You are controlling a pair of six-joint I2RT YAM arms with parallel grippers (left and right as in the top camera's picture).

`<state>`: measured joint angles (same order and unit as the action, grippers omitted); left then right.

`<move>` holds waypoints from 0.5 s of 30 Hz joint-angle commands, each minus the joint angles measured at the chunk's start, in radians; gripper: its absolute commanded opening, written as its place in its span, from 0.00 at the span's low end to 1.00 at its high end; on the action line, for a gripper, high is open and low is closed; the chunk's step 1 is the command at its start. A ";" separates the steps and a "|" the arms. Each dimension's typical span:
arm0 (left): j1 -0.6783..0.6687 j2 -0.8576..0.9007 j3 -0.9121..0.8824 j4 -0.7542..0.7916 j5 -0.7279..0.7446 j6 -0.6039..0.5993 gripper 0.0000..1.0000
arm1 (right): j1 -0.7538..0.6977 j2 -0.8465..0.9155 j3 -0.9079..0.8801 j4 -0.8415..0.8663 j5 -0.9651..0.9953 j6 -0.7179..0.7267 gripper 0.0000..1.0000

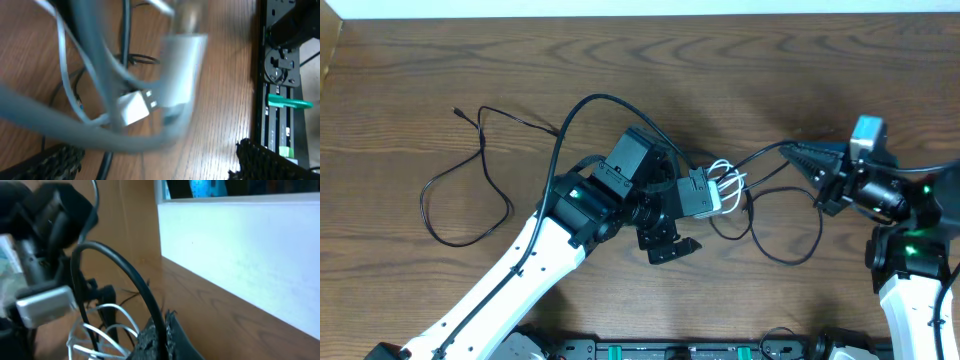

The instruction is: Untangle cables

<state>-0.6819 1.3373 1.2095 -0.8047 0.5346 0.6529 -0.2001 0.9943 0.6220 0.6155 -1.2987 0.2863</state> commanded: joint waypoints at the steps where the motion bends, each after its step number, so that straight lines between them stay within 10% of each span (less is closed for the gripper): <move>1: 0.000 -0.002 0.025 -0.003 -0.008 -0.003 0.97 | -0.010 -0.002 0.011 0.077 -0.014 0.208 0.01; 15: 0.000 -0.002 0.025 0.018 0.020 -0.003 0.98 | -0.011 0.001 0.011 -0.097 -0.009 0.094 0.01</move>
<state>-0.6819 1.3373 1.2095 -0.8013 0.5327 0.6518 -0.2001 0.9943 0.6228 0.5758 -1.3174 0.4477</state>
